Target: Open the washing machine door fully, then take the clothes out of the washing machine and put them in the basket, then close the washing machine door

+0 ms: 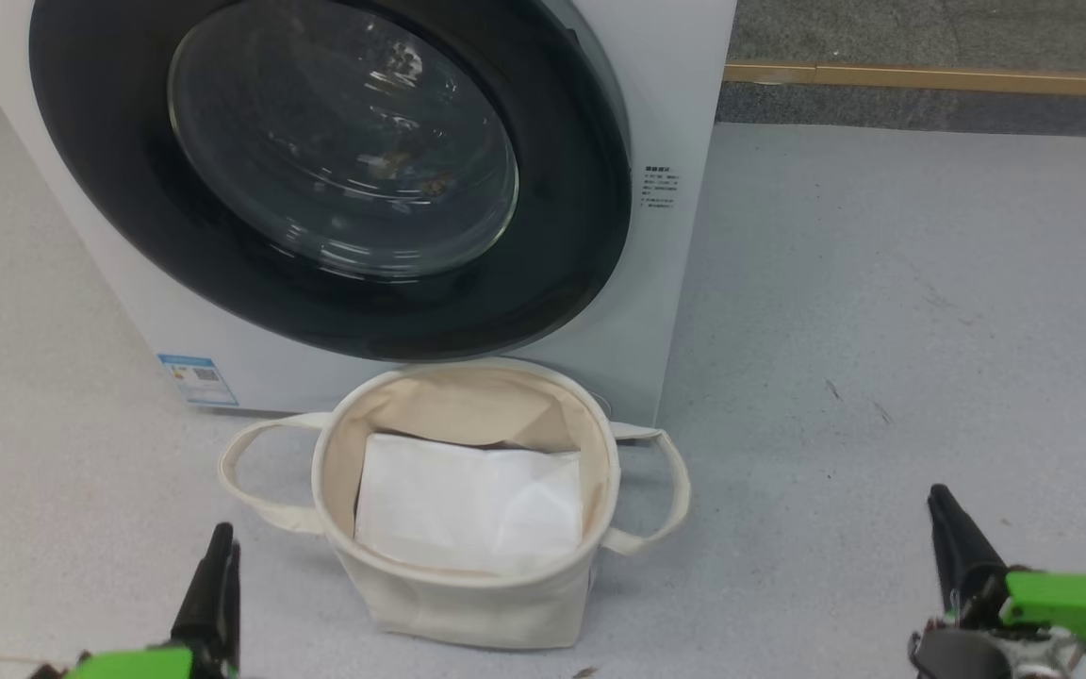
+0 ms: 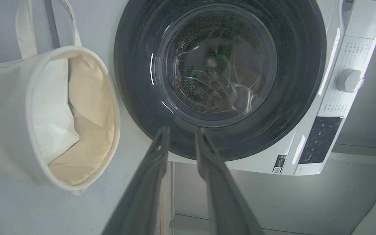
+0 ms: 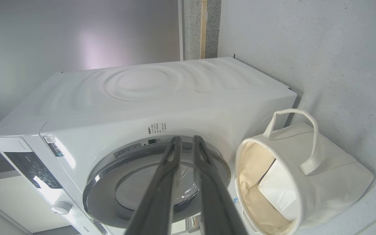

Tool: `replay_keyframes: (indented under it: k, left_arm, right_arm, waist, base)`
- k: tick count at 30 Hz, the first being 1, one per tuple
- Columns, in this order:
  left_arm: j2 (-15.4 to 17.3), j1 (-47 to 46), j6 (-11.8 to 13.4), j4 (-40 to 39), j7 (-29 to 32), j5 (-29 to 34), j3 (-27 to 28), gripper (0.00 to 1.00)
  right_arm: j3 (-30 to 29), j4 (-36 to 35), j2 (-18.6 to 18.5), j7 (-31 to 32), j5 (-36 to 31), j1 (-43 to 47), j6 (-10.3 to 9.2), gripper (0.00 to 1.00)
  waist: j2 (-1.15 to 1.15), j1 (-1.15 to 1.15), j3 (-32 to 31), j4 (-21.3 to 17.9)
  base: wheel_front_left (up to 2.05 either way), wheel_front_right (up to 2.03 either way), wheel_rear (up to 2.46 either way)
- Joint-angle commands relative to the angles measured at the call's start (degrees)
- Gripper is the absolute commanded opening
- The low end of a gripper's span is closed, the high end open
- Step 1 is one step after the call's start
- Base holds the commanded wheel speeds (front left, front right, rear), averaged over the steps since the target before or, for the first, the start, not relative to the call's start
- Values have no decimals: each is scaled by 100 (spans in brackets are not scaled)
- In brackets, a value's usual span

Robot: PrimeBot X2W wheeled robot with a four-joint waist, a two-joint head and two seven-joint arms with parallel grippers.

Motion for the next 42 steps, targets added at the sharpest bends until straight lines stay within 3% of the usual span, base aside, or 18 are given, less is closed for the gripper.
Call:
replay_keyframes:
  k: [1, 10, 13, 26, 31, 42]
  left_arm:
    - [0, -3, 2, -1, -2, -1, 2, 100]
    - [-9, -3, 60, 150, -44, -12, 14, 100]
    - [3, -44, 101, 114, -71, -5, 25, 100]
    - [124, -136, 184, -178, -183, 238, -60, 100]
    - [233, -149, 196, -294, -273, 515, -168, 100]
    - [649, -214, 284, -350, -596, 1733, -653, 100]
  right_arm:
    - [2, -1, 0, -3, 2, -3, 0, 100]
    - [104, 219, 26, -125, 76, -65, 0, 100]
    - [157, 244, 24, -193, 91, -134, 0, 100]
    - [391, 5, -43, -325, 157, -283, 0, 100]
    - [579, -49, -164, -463, -281, -364, 0, 100]
    - [864, 55, -186, -662, -2099, -525, 0, 100]
  waist:
    - [0, 0, 0, 0]
    - [0, 13, -18, 15]
    - [0, 1, -15, 22]
    - [0, 0, -34, 48]
    - [0, 0, -44, 64]
    - [0, 0, -59, 108]
  base:
    - [0, 0, 0]
    - [0, 0, 0]
    - [0, 0, 0]
    - [0, 0, 0]
    - [0, 0, 0]
    - [0, 0, 0]
